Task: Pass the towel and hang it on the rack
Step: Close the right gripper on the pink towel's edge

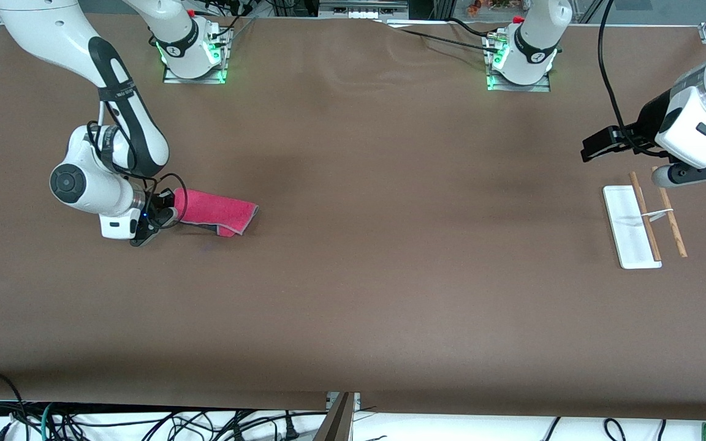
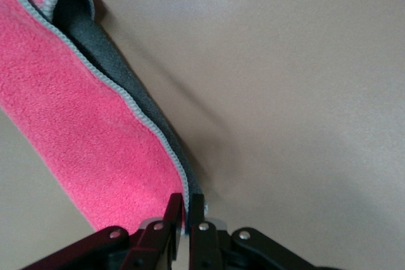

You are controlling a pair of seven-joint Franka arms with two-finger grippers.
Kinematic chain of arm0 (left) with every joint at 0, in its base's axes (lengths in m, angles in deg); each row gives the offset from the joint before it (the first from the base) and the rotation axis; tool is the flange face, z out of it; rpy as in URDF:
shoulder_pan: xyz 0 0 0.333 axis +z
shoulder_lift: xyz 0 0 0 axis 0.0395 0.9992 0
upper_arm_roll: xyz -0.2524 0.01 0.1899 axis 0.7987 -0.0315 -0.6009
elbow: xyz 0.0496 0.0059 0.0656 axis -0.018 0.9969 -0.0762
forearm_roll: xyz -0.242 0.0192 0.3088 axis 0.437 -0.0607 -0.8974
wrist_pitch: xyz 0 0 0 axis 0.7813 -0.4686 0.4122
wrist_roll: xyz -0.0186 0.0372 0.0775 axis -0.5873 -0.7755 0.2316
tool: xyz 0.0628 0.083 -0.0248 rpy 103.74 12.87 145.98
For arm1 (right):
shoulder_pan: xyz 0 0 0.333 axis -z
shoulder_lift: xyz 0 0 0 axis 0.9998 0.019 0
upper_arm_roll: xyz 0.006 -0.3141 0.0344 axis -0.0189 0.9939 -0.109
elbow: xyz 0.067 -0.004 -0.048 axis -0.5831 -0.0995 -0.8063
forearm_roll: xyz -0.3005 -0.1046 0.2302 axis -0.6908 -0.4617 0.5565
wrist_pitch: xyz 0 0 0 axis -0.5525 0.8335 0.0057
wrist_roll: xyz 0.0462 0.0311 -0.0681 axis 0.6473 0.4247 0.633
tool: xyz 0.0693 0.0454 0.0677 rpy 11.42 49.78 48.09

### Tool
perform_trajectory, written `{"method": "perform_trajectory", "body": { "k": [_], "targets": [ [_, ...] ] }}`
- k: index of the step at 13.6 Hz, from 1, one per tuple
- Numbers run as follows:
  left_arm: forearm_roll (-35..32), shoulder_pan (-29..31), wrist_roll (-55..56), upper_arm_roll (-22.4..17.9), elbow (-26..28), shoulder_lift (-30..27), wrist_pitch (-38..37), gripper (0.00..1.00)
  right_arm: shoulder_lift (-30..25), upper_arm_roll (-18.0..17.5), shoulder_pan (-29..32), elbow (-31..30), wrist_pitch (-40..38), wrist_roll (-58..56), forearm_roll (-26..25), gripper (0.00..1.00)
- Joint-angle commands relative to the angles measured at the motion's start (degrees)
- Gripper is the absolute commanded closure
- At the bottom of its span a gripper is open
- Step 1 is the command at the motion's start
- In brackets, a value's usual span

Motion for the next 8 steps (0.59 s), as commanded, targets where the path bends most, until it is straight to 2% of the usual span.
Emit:
{"method": "perform_trajectory", "body": {
  "k": [1,6,8],
  "targets": [
    [0.38,-0.34,0.51,0.15,0.12,-0.22,0.84,0.00,-0.16,-0.10,0.06,0.58,-1.40,-1.36,1.48,1.00],
    [0.38,-0.34,0.51,0.59,0.21,-0.22,0.58,0.00,-0.77,-0.62,0.06,1.97,-3.68,-1.54,1.39,1.00],
    [0.38,-0.43,0.60,0.59,0.21,-0.04,0.84,0.00,-2.09,-2.55,0.06,5.91,-9.54,-1.45,1.39,1.00]
  ]
}}
